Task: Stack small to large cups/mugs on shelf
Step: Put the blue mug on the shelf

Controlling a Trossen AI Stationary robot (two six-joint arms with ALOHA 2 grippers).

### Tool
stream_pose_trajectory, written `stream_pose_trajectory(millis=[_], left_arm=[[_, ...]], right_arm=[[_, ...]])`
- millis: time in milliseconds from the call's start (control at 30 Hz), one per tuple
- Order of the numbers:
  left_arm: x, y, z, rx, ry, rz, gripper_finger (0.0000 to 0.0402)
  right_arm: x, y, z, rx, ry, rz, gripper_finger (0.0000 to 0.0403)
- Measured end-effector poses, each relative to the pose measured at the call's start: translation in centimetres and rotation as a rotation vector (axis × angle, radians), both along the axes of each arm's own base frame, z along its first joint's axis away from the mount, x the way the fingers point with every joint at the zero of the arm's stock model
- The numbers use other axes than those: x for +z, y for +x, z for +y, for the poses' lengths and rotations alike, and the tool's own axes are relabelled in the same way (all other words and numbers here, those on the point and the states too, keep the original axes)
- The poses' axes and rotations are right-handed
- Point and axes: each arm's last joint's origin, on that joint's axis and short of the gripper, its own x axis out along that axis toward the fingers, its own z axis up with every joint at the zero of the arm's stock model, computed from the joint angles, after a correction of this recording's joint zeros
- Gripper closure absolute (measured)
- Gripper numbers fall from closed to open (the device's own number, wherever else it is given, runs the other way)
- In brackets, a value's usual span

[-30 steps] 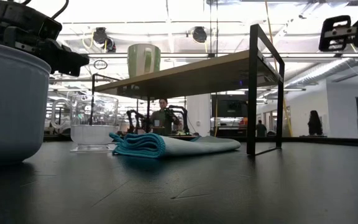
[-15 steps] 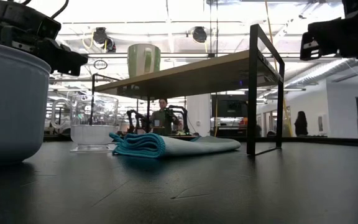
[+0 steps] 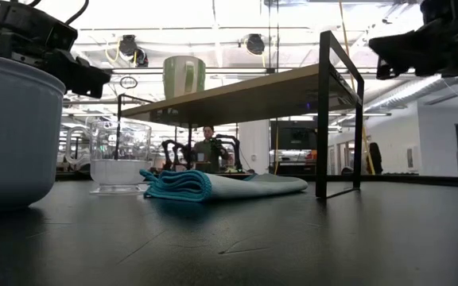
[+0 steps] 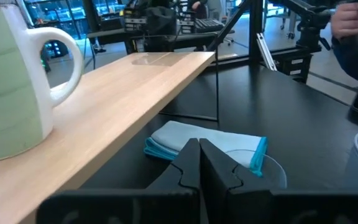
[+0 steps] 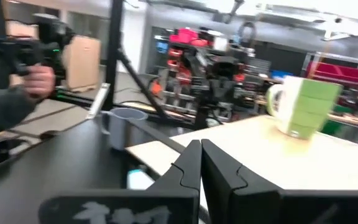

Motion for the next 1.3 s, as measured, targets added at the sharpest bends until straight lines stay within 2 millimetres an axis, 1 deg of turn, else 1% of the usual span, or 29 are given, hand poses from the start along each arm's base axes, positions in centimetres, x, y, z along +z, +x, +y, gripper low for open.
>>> stream_pose_trajectory(millis=[167, 400, 433, 600, 767, 1300], left_arm=[[-0.4, 0.0, -0.3, -0.023, 0.004, 0.016, 0.0399], [-2.7, -0.2, -0.6, 0.005, 0.016, 0.004, 0.04], [-2.8, -0.2, -0.6, 0.013, 0.014, 0.012, 0.04], [-2.8, -0.2, -0.6, 0.013, 0.016, 0.007, 0.04], [-2.7, -0.2, -0.6, 0.011, 0.017, 0.004, 0.0401], [-2.8, -0.2, -0.6, 0.009, 0.013, 0.01, 0.0401]], right_arm=[[0.0, 0.0, -0.8, -0.056, 0.013, 0.007, 0.0403], [-0.1, 0.0, -0.9, -0.044, 0.014, 0.018, 0.0403], [-0.1, 0.0, -0.9, -0.043, 0.014, 0.018, 0.0403], [-0.1, 0.0, -0.9, -0.037, 0.029, 0.02, 0.0403], [-0.2, 0.0, -0.7, 0.01, 0.029, 0.025, 0.0403], [-0.2, 0.0, -0.7, 0.01, 0.029, 0.029, 0.0403]])
